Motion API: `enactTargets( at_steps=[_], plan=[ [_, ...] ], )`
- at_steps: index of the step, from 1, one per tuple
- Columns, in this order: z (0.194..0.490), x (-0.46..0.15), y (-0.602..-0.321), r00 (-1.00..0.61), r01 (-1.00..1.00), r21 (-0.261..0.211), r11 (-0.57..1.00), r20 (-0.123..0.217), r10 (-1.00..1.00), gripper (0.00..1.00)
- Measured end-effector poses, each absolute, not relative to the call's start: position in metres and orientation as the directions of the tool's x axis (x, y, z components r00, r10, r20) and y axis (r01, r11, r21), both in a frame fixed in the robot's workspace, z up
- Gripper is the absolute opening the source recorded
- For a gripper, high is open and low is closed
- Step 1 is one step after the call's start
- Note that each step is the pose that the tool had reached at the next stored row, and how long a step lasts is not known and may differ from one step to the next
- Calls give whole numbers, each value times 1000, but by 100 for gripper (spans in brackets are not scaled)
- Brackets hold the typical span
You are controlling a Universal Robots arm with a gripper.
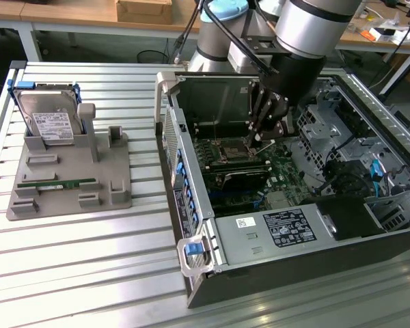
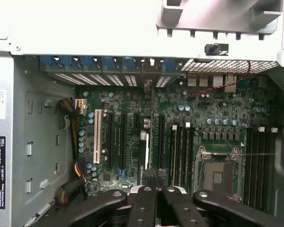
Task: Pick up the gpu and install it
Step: 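Insert the gpu into the slot, then press down on the gpu until it lock into place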
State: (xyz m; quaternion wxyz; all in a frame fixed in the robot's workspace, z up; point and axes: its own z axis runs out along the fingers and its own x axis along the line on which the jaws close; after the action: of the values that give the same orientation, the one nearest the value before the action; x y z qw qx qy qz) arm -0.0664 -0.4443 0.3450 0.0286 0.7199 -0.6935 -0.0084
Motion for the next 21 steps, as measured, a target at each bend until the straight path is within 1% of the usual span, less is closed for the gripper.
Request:
enactTargets(
  at_steps=[4, 10, 16, 19, 21],
  plan=[
    [339, -77, -444, 39, -998, 52, -38, 28, -999, 11],
    [318, -100, -444, 41, -998, 52, -40, 27, -999, 11],
    [309, -109, -444, 43, -998, 52, -42, 27, -999, 11],
    [296, -111, -444, 45, -998, 52, -44, 26, -999, 11],
    [292, -112, -444, 46, -998, 52, -44, 26, -999, 11]
  ],
)
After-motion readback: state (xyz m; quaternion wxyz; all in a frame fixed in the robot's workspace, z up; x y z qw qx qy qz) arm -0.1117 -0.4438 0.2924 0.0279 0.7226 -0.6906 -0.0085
